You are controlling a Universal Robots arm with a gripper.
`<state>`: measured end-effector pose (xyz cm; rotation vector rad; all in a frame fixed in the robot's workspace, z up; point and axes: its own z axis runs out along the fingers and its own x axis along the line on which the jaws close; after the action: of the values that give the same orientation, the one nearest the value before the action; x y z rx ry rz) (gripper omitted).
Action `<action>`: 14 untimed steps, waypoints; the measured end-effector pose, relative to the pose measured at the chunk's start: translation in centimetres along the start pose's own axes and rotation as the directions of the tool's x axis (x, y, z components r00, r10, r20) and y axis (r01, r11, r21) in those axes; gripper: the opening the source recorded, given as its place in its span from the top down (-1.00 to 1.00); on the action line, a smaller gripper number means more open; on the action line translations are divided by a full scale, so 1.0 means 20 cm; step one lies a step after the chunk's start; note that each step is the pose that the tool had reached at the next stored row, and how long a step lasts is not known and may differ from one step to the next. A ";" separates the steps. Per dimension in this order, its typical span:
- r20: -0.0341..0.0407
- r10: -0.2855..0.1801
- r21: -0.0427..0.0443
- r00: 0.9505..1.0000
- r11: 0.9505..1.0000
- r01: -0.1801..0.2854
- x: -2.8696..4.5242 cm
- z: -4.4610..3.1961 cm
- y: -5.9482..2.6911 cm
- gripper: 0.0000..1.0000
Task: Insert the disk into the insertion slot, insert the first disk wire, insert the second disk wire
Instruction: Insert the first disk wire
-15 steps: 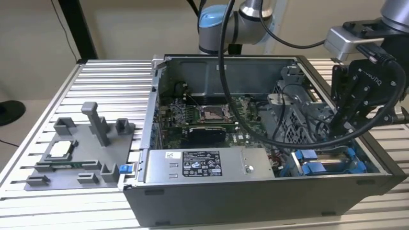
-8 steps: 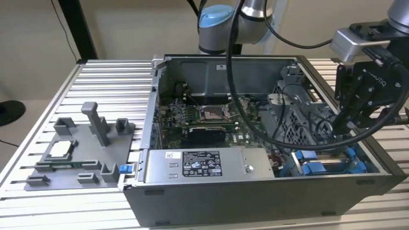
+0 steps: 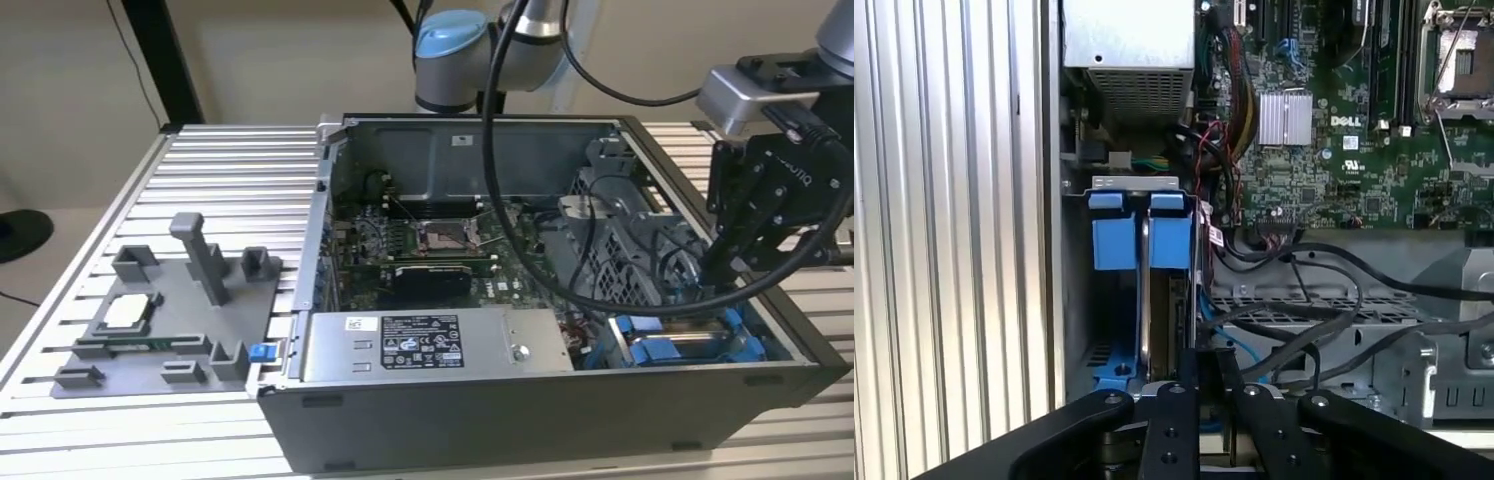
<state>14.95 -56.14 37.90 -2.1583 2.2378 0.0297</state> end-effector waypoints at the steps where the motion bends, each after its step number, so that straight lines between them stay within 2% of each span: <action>1: 0.000 0.009 0.000 1.000 1.000 -0.009 0.000 0.007 0.000 1.00; 8: 0.006 0.032 -0.001 0.999 0.999 -0.032 0.009 0.042 -0.001 1.00; 11: 0.013 0.038 -0.002 0.999 0.999 -0.038 0.012 0.049 -0.003 1.00; 14: 0.015 0.042 -0.002 0.999 0.999 -0.042 0.021 0.050 -0.007 1.00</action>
<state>15.09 -56.52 36.88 -2.1047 2.2755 0.0487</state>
